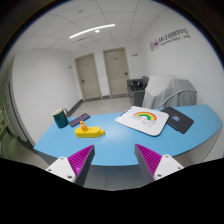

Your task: Unplug charger

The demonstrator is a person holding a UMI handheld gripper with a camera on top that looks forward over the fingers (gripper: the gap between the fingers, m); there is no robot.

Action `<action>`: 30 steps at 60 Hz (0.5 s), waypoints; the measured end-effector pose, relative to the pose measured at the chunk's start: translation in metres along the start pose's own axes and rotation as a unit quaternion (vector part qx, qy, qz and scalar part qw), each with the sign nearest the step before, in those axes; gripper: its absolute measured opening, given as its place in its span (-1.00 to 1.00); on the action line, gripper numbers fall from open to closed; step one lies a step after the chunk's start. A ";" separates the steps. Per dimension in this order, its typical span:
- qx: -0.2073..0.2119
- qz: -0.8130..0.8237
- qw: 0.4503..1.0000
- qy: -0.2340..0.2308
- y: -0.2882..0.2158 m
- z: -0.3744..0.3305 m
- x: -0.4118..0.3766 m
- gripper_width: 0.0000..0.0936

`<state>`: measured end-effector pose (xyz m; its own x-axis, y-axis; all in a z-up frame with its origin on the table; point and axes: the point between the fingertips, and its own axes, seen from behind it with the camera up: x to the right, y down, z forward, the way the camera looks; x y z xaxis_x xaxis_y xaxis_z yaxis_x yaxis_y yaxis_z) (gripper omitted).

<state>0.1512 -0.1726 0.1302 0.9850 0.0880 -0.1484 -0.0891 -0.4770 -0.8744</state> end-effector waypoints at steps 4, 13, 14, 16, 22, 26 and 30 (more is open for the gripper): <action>-0.001 0.001 1.000 -0.008 0.000 0.007 -0.007 0.77; -0.008 -0.019 1.000 -0.020 0.001 0.037 -0.038 0.76; -0.011 -0.020 1.000 -0.020 0.002 0.044 -0.042 0.77; -0.017 -0.020 0.999 -0.023 0.004 0.053 -0.049 0.76; -0.028 -0.019 0.999 -0.038 0.005 0.098 -0.084 0.73; -0.028 -0.027 0.998 -0.039 0.002 0.132 -0.103 0.73; -0.026 -0.027 0.999 -0.035 -0.001 0.170 -0.125 0.73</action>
<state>0.0033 -0.0350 0.0709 0.9753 0.1750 -0.1352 -0.0266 -0.5140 -0.8574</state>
